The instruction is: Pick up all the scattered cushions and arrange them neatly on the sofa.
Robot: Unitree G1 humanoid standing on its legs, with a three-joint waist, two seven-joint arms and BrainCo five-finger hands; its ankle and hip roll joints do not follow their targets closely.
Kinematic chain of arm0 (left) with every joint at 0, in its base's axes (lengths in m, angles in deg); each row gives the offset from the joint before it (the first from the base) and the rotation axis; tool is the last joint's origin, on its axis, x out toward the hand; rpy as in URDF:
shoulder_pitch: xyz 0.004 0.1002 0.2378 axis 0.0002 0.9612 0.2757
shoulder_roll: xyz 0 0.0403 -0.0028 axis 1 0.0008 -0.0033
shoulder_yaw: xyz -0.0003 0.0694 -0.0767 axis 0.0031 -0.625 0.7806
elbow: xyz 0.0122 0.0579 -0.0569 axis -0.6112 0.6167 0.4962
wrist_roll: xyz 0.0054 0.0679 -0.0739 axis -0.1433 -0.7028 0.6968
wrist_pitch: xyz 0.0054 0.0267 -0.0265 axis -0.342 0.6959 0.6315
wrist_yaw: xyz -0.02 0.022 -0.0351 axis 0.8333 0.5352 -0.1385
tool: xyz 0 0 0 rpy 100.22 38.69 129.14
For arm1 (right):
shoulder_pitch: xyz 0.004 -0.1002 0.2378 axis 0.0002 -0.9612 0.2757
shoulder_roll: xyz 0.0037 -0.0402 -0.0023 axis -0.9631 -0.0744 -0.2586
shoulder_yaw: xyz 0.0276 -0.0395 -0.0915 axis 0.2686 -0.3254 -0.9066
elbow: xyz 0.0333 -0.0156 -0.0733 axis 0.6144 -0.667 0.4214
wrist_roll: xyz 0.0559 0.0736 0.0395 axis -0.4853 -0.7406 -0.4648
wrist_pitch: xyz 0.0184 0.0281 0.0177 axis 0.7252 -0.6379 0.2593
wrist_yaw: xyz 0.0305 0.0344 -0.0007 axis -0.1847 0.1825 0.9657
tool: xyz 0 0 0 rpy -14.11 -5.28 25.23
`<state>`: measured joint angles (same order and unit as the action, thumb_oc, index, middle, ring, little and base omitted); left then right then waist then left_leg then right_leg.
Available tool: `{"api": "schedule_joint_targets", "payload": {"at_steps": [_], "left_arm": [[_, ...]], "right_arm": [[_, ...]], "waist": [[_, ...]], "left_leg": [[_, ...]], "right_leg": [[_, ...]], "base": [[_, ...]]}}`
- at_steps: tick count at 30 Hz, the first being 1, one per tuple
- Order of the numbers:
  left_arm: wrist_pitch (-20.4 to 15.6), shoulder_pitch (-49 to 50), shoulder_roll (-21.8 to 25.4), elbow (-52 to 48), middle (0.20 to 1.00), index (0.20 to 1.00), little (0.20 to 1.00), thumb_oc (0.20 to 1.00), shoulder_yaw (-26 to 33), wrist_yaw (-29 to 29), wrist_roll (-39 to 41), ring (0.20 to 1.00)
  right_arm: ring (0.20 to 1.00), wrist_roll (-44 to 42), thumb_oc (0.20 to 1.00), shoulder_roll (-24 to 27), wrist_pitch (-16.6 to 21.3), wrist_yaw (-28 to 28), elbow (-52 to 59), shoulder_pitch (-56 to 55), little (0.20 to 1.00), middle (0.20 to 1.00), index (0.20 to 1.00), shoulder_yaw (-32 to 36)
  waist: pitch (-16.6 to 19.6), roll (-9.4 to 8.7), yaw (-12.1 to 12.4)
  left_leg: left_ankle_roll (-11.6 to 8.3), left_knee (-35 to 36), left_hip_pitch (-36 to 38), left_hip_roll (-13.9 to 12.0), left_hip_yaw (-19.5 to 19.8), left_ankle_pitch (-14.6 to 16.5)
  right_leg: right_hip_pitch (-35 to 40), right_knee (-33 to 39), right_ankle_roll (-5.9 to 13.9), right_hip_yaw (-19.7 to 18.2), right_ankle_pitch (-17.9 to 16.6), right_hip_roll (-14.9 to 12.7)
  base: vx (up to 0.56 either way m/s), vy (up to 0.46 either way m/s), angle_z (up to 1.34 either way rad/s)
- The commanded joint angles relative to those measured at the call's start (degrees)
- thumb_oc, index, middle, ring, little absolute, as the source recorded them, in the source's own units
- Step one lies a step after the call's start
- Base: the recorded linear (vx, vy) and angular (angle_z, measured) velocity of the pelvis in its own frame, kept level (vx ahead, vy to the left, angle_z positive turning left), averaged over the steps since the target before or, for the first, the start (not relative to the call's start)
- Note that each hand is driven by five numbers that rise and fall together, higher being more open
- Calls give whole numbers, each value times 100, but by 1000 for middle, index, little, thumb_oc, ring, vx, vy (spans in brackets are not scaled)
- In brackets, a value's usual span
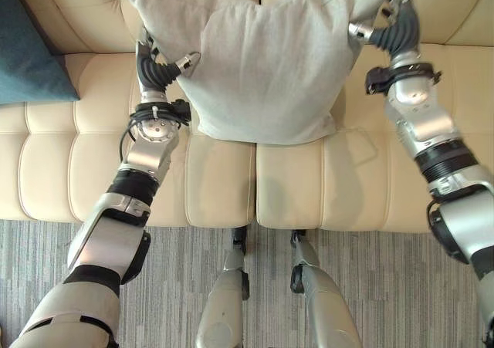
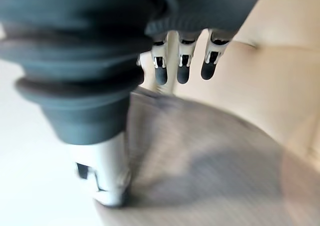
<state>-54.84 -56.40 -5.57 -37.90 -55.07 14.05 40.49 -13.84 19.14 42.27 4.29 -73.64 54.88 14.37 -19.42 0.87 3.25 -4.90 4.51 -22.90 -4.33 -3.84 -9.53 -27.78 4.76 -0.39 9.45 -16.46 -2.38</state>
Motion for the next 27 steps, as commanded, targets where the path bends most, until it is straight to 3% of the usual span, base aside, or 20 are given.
{"api": "schedule_joint_targets", "payload": {"at_steps": [1,6,10,13,17,20,24,27], "left_arm": [[-514,231,694,-463,1000,1000,1000,1000,99,-24,268,1000],[-488,805,1101,-724,1000,1000,1000,1000,418,-149,278,1000],[-455,2011,997,-1780,1000,1000,1000,1000,1045,-342,94,1000],[-433,3248,541,-2694,1000,1000,1000,1000,1593,-647,-41,1000],[-217,4448,172,-3019,1000,1000,1000,1000,1965,-991,-306,1000],[133,5788,-143,-2916,1000,1000,1000,1000,2422,-1360,-938,1000],[470,6564,-591,-2324,1000,1000,1000,1000,2605,-1657,-1095,1000],[690,7070,-900,-1790,1000,1000,1000,1000,2560,-1936,-1329,1000]], "right_arm": [[1000,-236,1000,185,478,-229,328,127,1000,1000,1000,186],[1000,-348,1000,653,560,-147,690,-312,1000,1000,1000,450],[1000,-239,1000,812,514,44,1597,-1656,1000,1000,1000,1166],[1000,214,1000,527,506,317,2630,-3284,1000,1000,1000,1970],[1000,660,1000,136,439,717,3473,-4830,1000,1000,1000,2571],[1000,1315,1000,-176,330,1181,4058,-6492,1000,1000,1000,3239],[1000,1598,1000,-575,62,1568,3808,-7473,1000,1000,1000,3291],[1000,1972,1000,-891,-220,1728,2961,-7992,1000,1000,1000,3093]], "waist": [[495,-184,109],[586,-224,46],[612,-235,-14],[634,-240,-102],[745,-280,-164],[864,-333,-260],[941,-355,-351],[1109,-333,-444]], "left_leg": [[-308,49,-109,119,-26,166],[-293,49,-50,126,-26,194],[-272,49,109,115,-41,253],[-229,49,319,111,-70,348],[-161,49,624,108,-120,469],[-90,49,1083,90,-224,632],[-24,49,1480,71,-359,722],[38,49,1819,91,-484,844]], "right_leg": [[834,24,1002,-93,1495,-125],[864,24,999,-83,1481,-139],[1002,24,992,-46,1515,-158],[1207,24,973,-25,1578,-169],[1482,24,964,-19,1648,-182],[1898,24,960,-24,1741,-208],[2273,24,962,-20,1804,-222],[2526,24,980,-67,1803,-267]], "base": [[31,18,0],[45,12,1],[34,10,5],[67,13,-1],[69,8,-8],[71,22,-24],[-1,25,-15],[-53,110,-18]]}}
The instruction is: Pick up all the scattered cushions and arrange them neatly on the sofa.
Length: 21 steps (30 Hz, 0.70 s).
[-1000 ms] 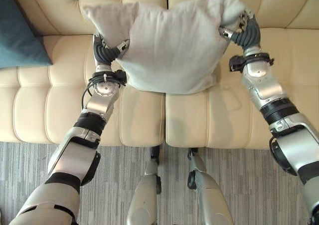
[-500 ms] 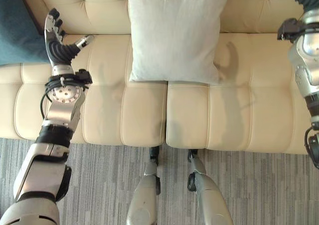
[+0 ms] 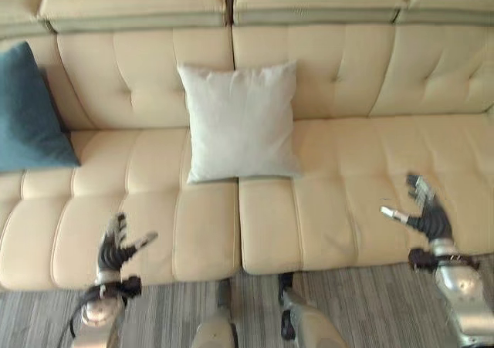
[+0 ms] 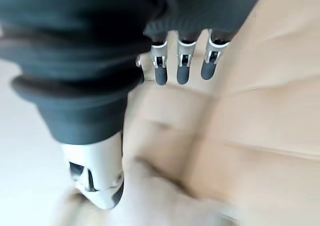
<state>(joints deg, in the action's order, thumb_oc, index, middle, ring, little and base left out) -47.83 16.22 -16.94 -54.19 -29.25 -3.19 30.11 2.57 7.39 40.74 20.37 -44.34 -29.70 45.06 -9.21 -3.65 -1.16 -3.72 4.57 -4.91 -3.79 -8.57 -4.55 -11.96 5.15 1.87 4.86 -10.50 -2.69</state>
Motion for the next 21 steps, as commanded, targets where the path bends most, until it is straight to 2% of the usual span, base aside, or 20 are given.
{"api": "schedule_joint_targets", "payload": {"at_steps": [1,5,6,7,8,9,10,12,13,14,15,18,19,21], "left_arm": [[27,-140,158,21,1000,1000,1000,1000,-81,-236,-259,1000],[139,13,123,163,1000,1000,1000,1000,-211,-372,-449,1000],[127,-103,194,103,1000,1000,1000,1000,-224,-287,-441,1000],[113,-228,238,113,1000,1000,1000,1000,-233,-200,-407,1000],[105,-349,281,68,1000,1000,1000,1000,-232,-130,-354,1000],[82,-448,324,83,1000,1000,1000,1000,-266,-84,-311,1000],[76,-464,310,69,1000,1000,1000,1000,-271,-37,-281,1000],[62,-551,205,84,1000,1000,1000,1000,-376,20,-207,1000],[65,-620,165,136,1000,1000,1000,1000,-472,50,-238,1000],[77,-638,139,118,1000,1000,1000,1000,-521,31,-256,1000],[78,-728,141,89,1000,1000,1000,1000,-577,48,-312,1000],[61,-755,141,18,1000,1000,1000,1000,-623,-21,-406,1000],[48,-734,165,-43,1000,1000,1000,1000,-615,-50,-436,1000],[39,-690,133,-104,1000,1000,1000,1000,-591,-65,-387,1000]], "right_arm": [[1000,325,1000,172,-110,92,-296,466,1000,1000,1000,-57],[1000,522,1000,-169,-367,89,-1324,216,1000,1000,1000,-220],[1000,442,1000,-284,-362,5,-1390,362,1000,1000,1000,-244],[1000,358,1000,-381,-350,-36,-1464,472,1000,1000,1000,-327],[1000,271,1000,-507,-331,-62,-1510,543,1000,1000,1000,-388],[1000,221,1000,-570,-283,-100,-1640,541,1000,1000,1000,-422],[1000,187,1000,-599,-250,-140,-1664,545,1000,1000,1000,-403],[1000,36,1000,-649,-240,-200,-1740,602,1000,1000,1000,-419],[1000,-5,1000,-619,-214,-272,-1720,610,1000,1000,1000,-419],[1000,-21,1000,-594,-210,-278,-1702,599,1000,1000,1000,-410],[1000,-66,1000,-504,-216,-327,-1731,651,1000,1000,1000,-406],[1000,-86,1000,-414,-231,-294,-1680,645,1000,1000,1000,-367],[1000,-107,1000,-394,-238,-279,-1600,617,1000,1000,1000,-359],[1000,-116,1000,-388,-228,-225,-1528,597,1000,1000,1000,-374]], "waist": [[130,122,-18],[223,71,-93],[65,77,-86],[-84,111,-58],[-201,173,-3],[-138,205,59],[-124,204,101],[-49,72,296],[-31,58,318],[-22,88,284],[-148,147,253],[-212,55,123],[-251,-41,91],[-269,-87,38]], "left_leg": [[-62,43,110,50,-41,372],[68,43,378,158,-87,483],[118,43,318,156,-113,427],[143,43,251,82,-145,327],[163,43,146,-14,-178,190],[175,43,-26,-43,-145,63],[169,43,-105,-43,-129,-20],[43,43,-549,-2,-47,-332],[-113,43,-801,-55,-87,-570],[-184,43,-917,-92,-102,-609],[-344,7,-1053,-132,-83,-710],[-195,-503,-929,-30,78,-272],[-137,-925,-844,49,241,126],[-118,-1244,-647,99,491,543]], "right_leg": [[1004,-15,754,353,1191,-252],[1114,-52,806,239,1052,-341],[886,-394,836,211,1016,-367],[668,-845,854,211,1142,-335],[569,-1641,804,245,1526,-294],[682,-2362,714,142,1798,-199],[734,-2828,742,39,1787,-158],[1377,-1813,455,20,2315,64],[1527,-1225,306,-43,2372,243],[1564,-949,258,-27,2304,310],[1509,-805,232,63,2178,350],[1364,-684,280,222,1889,185],[1274,-684,304,219,1757,47],[1184,-631,329,209,1656,-37]], "base": [[-65,151,-27],[-189,162,-28],[-459,75,-30],[-616,44,-63],[-600,-8,-70],[-516,-51,-45],[-428,-161,7],[-348,-264,12],[-336,-272,13],[-456,-262,39],[-394,-139,43],[-341,-52,58],[-270,-10,19],[-188,31,4]]}}
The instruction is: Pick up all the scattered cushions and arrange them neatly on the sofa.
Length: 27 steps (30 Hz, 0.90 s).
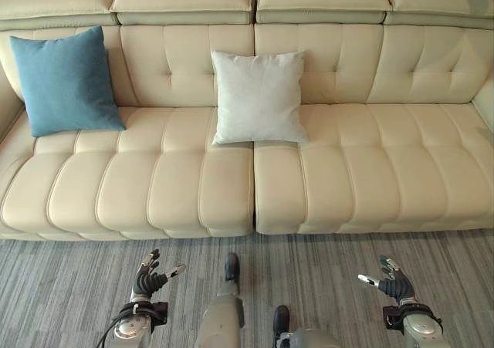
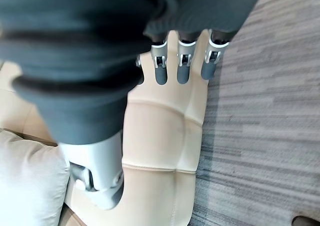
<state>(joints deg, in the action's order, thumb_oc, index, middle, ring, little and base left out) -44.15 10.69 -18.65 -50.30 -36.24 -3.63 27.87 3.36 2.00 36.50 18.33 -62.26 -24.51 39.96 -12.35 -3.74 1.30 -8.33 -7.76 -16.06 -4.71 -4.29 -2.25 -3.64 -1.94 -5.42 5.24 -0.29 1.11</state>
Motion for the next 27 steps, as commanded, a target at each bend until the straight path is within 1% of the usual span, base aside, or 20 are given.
{"api": "schedule_joint_targets", "payload": {"at_steps": [1,2,4,6,11,13,14,15,17,19,21,22,23,24,25,26,27], "left_arm": [[-315,-110,247,-521,1000,1000,1000,1000,75,-19,-143,1000],[-313,-115,223,-511,1000,1000,1000,1000,12,-44,-139,1000],[-302,-130,237,-503,1000,1000,1000,1000,-52,-80,-144,1000],[-288,-89,262,-594,1000,1000,1000,1000,-101,-141,-212,1000],[-255,-23,280,-680,1000,1000,1000,1000,-132,-228,-246,1000],[-243,-11,293,-715,1000,1000,1000,1000,-128,-247,-249,1000],[-233,11,292,-758,1000,1000,1000,1000,-121,-253,-230,1000],[-233,11,292,-758,1000,1000,1000,1000,-121,-253,-230,1000],[-221,27,321,-811,1000,1000,1000,1000,-115,-277,-233,1000],[-208,35,324,-841,1000,1000,1000,1000,-111,-286,-229,1000],[-200,3,336,-860,1000,1000,1000,1000,-106,-299,-185,1000],[-202,1,336,-857,1000,1000,1000,1000,-106,-300,-185,1000],[-190,3,343,-872,1000,1000,1000,1000,-94,-301,-190,1000],[-183,-19,358,-883,1000,1000,1000,1000,-79,-288,-175,1000],[-178,-14,370,-896,1000,1000,1000,1000,-46,-275,-147,1000],[-179,-9,383,-915,1000,1000,1000,1000,1,-251,-128,1000],[-183,1,384,-928,1000,1000,1000,1000,26,-247,-116,1000]], "right_arm": [[1000,-158,1000,139,177,-3,218,79,1000,1000,1000,95],[1000,-156,1000,155,169,7,183,78,1000,1000,1000,89],[1000,-165,1000,143,162,34,184,26,1000,1000,1000,116],[1000,-186,1000,146,163,54,205,-9,1000,1000,1000,131],[1000,-251,1000,81,128,116,271,-56,1000,1000,1000,148],[1000,-257,1000,69,115,120,292,-65,1000,1000,1000,158],[1000,-275,1000,55,102,116,300,-65,1000,1000,1000,160],[1000,-275,1000,55,101,116,301,-66,1000,1000,1000,160],[1000,-291,1000,35,78,133,351,-39,1000,1000,1000,151],[1000,-302,1000,31,74,130,380,-21,1000,1000,1000,151],[1000,-302,1000,19,69,129,432,77,1000,1000,1000,106],[1000,-302,1000,19,68,129,433,77,1000,1000,1000,106],[1000,-292,1000,-1,69,128,462,121,1000,1000,1000,94],[1000,-281,1000,-27,84,131,482,179,1000,1000,1000,55],[1000,-272,1000,-63,84,133,494,250,1000,1000,1000,10],[1000,-263,1000,-89,99,121,505,315,1000,1000,1000,-42],[1000,-218,1000,-118,108,110,516,382,1000,1000,1000,-90]], "waist": [[79,-46,-253],[121,-23,-277],[173,-11,-339],[239,10,-390],[284,7,-444],[281,-5,-456],[263,-16,-476],[263,-17,-466],[233,-34,-518],[224,-41,-537],[178,-64,-549],[179,-65,-534],[142,-65,-515],[99,-68,-488],[55,-48,-437],[59,-40,-365],[49,-30,-287]], "left_leg": [[368,67,674,189,296,382],[379,225,751,201,359,370],[370,337,821,184,287,358],[415,509,967,201,267,360],[497,657,1215,263,164,450],[541,636,1273,281,98,522],[588,577,1285,306,23,589],[589,574,1286,305,12,594],[658,482,1282,326,-110,689],[683,448,1266,338,-170,721],[754,348,1212,340,-349,822],[755,344,1212,337,-364,828],[787,325,1214,319,-473,856],[808,320,1203,288,-566,876],[808,341,1236,228,-711,913],[783,373,1262,161,-890,895],[742,418,1387,80,-1095,923]], "right_leg": [[264,145,1067,121,566,-396],[277,189,1072,98,556,-376],[282,169,1074,125,562,-379],[306,175,1088,101,542,-381],[326,117,1143,-88,507,-443],[312,71,1166,-197,493,-460],[264,19,1185,-327,472,-458],[260,15,1186,-338,473,-457],[131,-57,1221,-556,421,-456],[74,-66,1236,-643,388,-450],[-124,-158,1289,-872,341,-416],[-132,-165,1290,-888,343,-413],[-240,-284,1324,-904,326,-401],[-387,-410,1366,-836,288,-411],[-483,-527,1426,-571,277,-502],[-519,-534,1473,-134,229,-667],[-496,-548,1465,456,198,-907]], "base": [[-79,76,-2],[-34,80,-5],[35,67,2],[52,88,4],[47,83,-51],[32,86,-46],[17,71,-55],[7,84,-72],[1,82,-86],[6,67,-70],[-1,83,-69],[-17,60,-109],[-44,14,-106],[-58,10,-97],[-46,-29,-79],[11,-64,-95],[49,-87,-124]]}}
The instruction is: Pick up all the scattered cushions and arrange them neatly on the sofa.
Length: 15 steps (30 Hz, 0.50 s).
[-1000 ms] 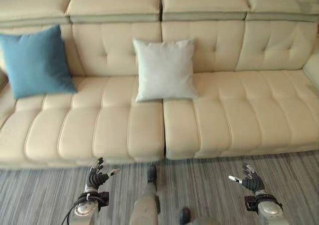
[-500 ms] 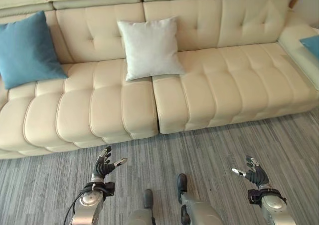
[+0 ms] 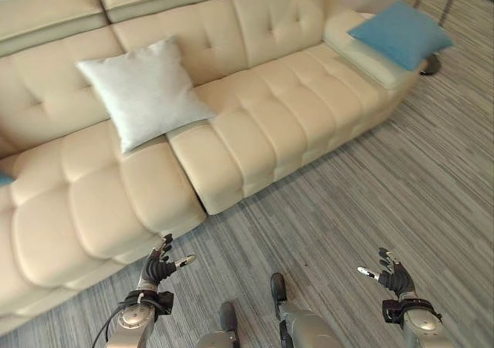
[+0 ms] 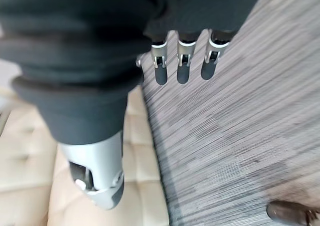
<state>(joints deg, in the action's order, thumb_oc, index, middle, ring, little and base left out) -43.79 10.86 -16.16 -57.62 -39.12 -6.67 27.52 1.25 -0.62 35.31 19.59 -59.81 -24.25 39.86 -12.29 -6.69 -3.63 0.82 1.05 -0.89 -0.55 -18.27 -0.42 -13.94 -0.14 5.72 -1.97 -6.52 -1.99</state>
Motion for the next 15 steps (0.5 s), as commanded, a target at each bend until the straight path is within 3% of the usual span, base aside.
{"api": "schedule_joint_targets", "payload": {"at_steps": [1,4,7,8,9,12,15], "left_arm": [[-211,27,129,-230,1000,1000,1000,1000,353,46,-72,1000],[-202,52,74,-194,1000,1000,1000,1000,412,60,-32,1000],[-217,-14,70,-145,1000,1000,1000,1000,351,63,-33,1000],[-224,13,27,-157,1000,1000,1000,1000,282,-26,-82,1000],[-225,15,26,-158,1000,1000,1000,1000,279,-27,-82,1000],[-218,-157,-61,-90,1000,1000,1000,1000,60,-61,-46,1000],[-208,-210,-82,-26,1000,1000,1000,1000,18,-26,-28,1000]], "right_arm": [[1000,50,1000,152,215,-26,309,370,1000,1000,1000,-103],[1000,182,1000,179,204,-46,485,402,1000,1000,1000,-148],[1000,155,1000,177,223,-25,620,320,1000,1000,1000,-116],[1000,85,1000,186,243,-2,683,107,1000,1000,1000,-25],[1000,85,1000,189,242,-2,687,101,1000,1000,1000,-23],[1000,-6,1000,370,281,-59,792,-67,1000,1000,1000,136],[1000,-32,1000,395,257,-80,780,-74,1000,1000,1000,176]], "waist": [[51,275,255],[5,356,291],[-23,330,181],[10,311,32],[12,321,30],[-60,361,-45],[-80,371,-53]], "left_leg": [[-203,-433,-35,-400,149,745],[-280,-470,254,-583,-119,925],[-311,-609,352,-626,-138,1063],[-417,-1099,442,-826,-163,1155],[-428,-1137,425,-847,-156,1171],[-592,-2574,-136,-1259,165,637],[-664,-2800,-291,-1357,276,408]], "right_leg": [[509,-767,337,1684,776,-787],[199,-1184,376,2293,773,-1049],[190,-1169,392,2158,844,-1035],[355,-1043,215,1971,1007,-871],[361,-1036,205,1980,1009,-857],[823,-719,-167,1912,1255,-476],[897,-690,-248,1901,1329,-408]], "base": [[156,-82,-167],[162,-97,-140],[220,-216,-45],[256,-268,11],[344,-412,4],[210,-287,-29],[184,-157,-29]]}}
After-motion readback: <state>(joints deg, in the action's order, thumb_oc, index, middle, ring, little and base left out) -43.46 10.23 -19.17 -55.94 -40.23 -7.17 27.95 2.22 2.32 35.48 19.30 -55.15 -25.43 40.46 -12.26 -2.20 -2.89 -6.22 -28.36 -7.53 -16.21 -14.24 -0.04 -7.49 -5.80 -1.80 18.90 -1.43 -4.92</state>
